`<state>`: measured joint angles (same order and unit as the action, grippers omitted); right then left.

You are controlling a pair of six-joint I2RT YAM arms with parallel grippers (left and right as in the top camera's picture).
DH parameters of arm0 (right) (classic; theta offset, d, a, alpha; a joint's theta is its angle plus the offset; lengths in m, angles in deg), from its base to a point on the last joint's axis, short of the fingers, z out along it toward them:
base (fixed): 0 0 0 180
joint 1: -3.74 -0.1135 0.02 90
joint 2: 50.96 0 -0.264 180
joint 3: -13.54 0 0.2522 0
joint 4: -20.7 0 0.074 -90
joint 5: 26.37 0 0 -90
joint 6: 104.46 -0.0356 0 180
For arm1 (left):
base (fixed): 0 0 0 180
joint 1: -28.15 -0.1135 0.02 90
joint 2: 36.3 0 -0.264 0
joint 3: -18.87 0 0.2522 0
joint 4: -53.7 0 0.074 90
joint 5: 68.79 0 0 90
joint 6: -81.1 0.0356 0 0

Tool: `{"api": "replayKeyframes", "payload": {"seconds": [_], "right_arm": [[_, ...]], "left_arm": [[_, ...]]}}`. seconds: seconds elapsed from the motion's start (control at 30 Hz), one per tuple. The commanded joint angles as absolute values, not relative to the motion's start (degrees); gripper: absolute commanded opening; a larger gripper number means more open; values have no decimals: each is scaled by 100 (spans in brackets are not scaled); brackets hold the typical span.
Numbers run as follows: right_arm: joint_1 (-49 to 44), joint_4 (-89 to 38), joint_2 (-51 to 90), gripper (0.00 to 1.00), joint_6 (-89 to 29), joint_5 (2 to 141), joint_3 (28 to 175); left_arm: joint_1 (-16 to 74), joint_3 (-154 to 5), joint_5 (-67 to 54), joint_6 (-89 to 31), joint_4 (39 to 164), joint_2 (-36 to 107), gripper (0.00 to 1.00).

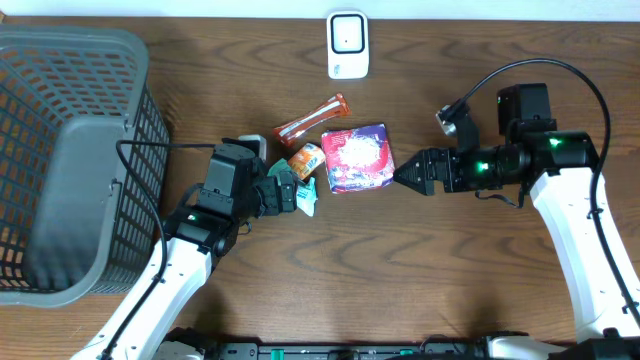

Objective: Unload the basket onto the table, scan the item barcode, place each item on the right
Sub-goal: 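Move the right gripper toward the purple tissue pack, then grasp the purple tissue pack with the right gripper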

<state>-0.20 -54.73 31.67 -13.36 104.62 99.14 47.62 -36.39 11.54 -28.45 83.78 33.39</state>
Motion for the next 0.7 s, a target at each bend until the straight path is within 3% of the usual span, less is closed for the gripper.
{"api": "replayKeyframes", "payload": {"seconds": [0.0,0.67], "right_arm": [[-9,-5572,3012,99,-1222,9831,10027],[-9,-4667,3016,99,-1222,9651,10025]], "left_arm": [[4642,-3680,1447,-2998,8367,3186,98],[4242,-3678,1594,-2998,8373,2703,98]]}}
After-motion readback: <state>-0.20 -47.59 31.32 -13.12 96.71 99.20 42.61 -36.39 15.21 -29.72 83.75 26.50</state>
